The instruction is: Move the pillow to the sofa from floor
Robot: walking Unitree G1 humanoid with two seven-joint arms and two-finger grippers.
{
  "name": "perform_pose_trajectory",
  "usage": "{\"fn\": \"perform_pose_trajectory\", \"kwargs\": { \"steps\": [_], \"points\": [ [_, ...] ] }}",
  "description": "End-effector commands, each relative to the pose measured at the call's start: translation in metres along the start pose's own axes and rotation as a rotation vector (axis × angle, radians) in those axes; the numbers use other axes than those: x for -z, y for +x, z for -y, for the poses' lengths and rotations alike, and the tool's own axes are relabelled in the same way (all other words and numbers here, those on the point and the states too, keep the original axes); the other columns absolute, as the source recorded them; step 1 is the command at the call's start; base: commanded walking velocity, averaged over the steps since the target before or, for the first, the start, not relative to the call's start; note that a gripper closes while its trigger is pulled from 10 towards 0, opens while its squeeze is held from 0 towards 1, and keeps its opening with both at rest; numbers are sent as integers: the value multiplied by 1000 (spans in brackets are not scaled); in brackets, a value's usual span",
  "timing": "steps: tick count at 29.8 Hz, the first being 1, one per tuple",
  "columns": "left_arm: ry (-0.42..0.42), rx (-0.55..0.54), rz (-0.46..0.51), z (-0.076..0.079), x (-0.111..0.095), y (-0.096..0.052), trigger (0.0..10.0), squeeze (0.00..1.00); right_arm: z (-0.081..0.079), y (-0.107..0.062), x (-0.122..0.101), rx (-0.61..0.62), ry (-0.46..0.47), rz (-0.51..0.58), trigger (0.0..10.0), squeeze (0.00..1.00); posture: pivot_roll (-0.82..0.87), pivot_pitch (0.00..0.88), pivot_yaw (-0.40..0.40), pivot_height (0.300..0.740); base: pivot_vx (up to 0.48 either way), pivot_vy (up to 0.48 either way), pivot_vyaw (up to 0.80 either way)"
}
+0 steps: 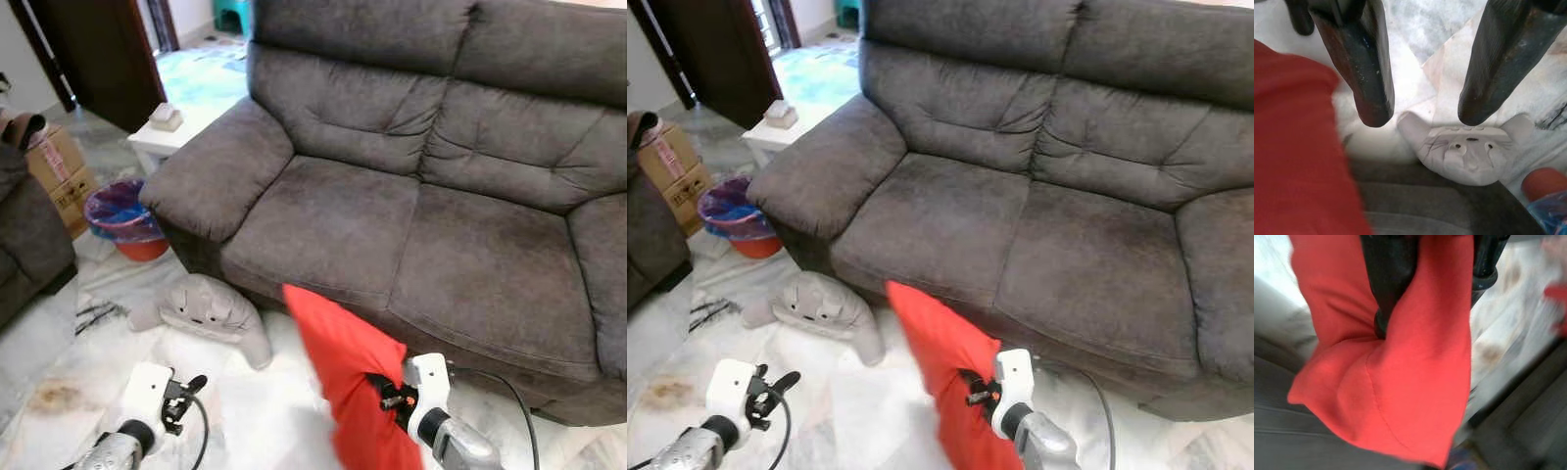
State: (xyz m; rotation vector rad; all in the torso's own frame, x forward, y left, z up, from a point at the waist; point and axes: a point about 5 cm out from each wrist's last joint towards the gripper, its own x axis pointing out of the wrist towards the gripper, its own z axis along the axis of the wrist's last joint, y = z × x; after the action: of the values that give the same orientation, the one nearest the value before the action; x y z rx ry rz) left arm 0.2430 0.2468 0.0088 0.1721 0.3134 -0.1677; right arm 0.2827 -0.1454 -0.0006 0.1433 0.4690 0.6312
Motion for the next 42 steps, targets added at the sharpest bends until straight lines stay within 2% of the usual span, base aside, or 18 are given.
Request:
{"fn": "perform_pose_trajectory", "kwargs": {
  "steps": [1,3,4,5,8,12,13,14,17,18,20,24,25,26,27,31,35,42],
  "points": [
    [24,83,-54,4,8,-5,10000,0,-8,9,-27,-134,-154,48,10000,0,175,134,-16,740,0,0,0],
    [55,168,-81,8,10,-9,10000,0,-10,9,-28,-190,-189,20,10000,0,175,133,-16,740,0,0,0],
    [83,246,-106,12,12,-14,10000,0,-12,9,-27,-238,-210,-3,10000,0,178,134,-17,740,0,0,0],
    [83,246,-106,12,12,-14,10000,0,-12,9,-27,-238,-210,-3,10000,0,178,134,-17,740,0,0,0],
    [153,476,-207,16,18,-31,10000,0,-16,6,-24,-356,-264,-72,10000,0,184,135,-19,740,0,0,0],
    [262,609,-284,16,22,-42,10000,0,-18,4,-18,-404,-305,-127,10000,0,189,134,-20,740,0,0,0],
    [290,675,-319,16,22,-47,10000,0,-19,4,-16,-415,-314,-145,10000,0,188,134,-18,740,0,0,0],
    [290,675,-319,16,22,-47,10000,0,-19,4,-16,-415,-314,-145,10000,0,188,134,-18,740,0,0,0],
    [328,798,-376,19,13,-56,10000,0,-20,2,-8,-431,-352,-208,10000,0,187,134,-18,740,0,0,0],
    [366,849,-395,20,8,-59,10000,0,-20,1,-4,-438,-359,-224,10000,0,191,132,-18,740,0,0,0],
    [372,876,-404,20,3,-61,10000,0,-21,1,-4,-442,-352,-224,10000,0,194,132,-17,740,0,0,0],
    [422,837,-366,9,-10,-54,10000,0,-19,-1,-5,-454,-353,-224,10000,0,190,130,-12,740,0,0,0],
    [437,800,-353,3,-12,-51,10000,604,-17,-3,-6,-453,-355,-225,10000,0,189,127,-8,740,0,0,0],
    [437,800,-353,3,-12,-51,10000,604,-17,-3,-6,-453,-355,-225,10000,0,189,127,-8,740,0,0,0],
    [432,786,-361,0,-11,-50,10000,1000,-15,-4,-7,-453,-357,-227,10000,0,188,127,-7,740,0,0,0],
    [450,797,-436,-8,-7,-59,10000,1000,-10,-7,-11,-472,-375,-235,10000,0,185,121,-5,740,0,0,0],
    [491,772,-456,-17,-2,-62,10000,1000,-8,-12,-10,-519,-393,-274,10000,0,189,115,-6,740,0,0,0],
    [491,794,-474,-18,-1,-66,10000,1000,-8,-17,-2,-558,-422,-337,10000,0,190,105,-6,740,0,0,0]
  ]
}}
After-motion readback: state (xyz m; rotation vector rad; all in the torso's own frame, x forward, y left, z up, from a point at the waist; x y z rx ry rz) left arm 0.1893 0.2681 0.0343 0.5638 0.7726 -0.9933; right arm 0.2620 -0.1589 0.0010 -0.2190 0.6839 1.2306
